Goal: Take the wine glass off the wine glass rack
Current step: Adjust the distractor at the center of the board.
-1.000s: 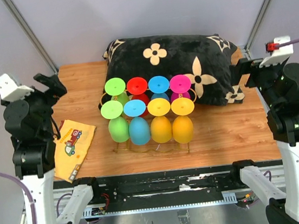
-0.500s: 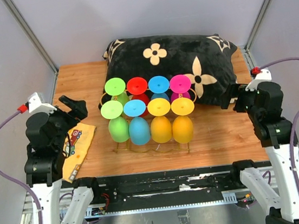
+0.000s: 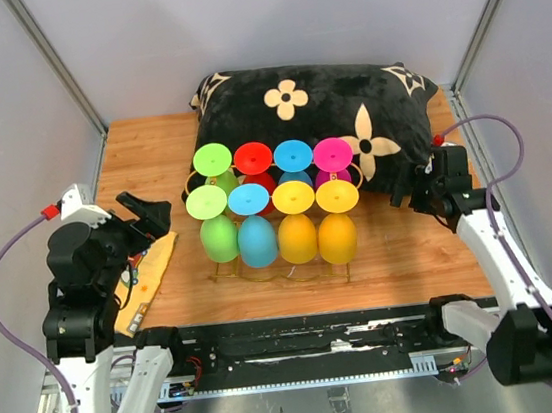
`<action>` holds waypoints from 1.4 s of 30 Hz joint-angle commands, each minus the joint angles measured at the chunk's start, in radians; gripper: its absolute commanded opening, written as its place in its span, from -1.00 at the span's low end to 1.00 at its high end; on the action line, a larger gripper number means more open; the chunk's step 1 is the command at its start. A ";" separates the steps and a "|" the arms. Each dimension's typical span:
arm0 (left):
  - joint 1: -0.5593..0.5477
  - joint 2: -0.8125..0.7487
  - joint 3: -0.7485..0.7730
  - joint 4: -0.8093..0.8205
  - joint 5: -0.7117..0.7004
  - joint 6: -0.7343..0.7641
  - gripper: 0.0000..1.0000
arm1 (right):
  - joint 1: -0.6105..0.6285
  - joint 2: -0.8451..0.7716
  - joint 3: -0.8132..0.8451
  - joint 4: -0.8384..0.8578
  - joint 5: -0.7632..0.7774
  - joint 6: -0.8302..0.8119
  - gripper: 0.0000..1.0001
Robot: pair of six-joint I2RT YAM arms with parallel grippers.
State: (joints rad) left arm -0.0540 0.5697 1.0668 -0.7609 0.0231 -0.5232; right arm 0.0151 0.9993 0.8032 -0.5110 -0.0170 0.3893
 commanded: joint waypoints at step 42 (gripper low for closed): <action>-0.007 -0.250 -0.232 -0.083 0.094 -0.209 0.99 | -0.013 -0.224 -0.171 0.089 -0.151 0.185 0.97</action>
State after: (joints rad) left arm -0.0559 0.3515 0.8722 -0.8696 0.1242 -0.6834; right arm -0.0151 0.8448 0.7223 -0.3843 -0.0555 0.4408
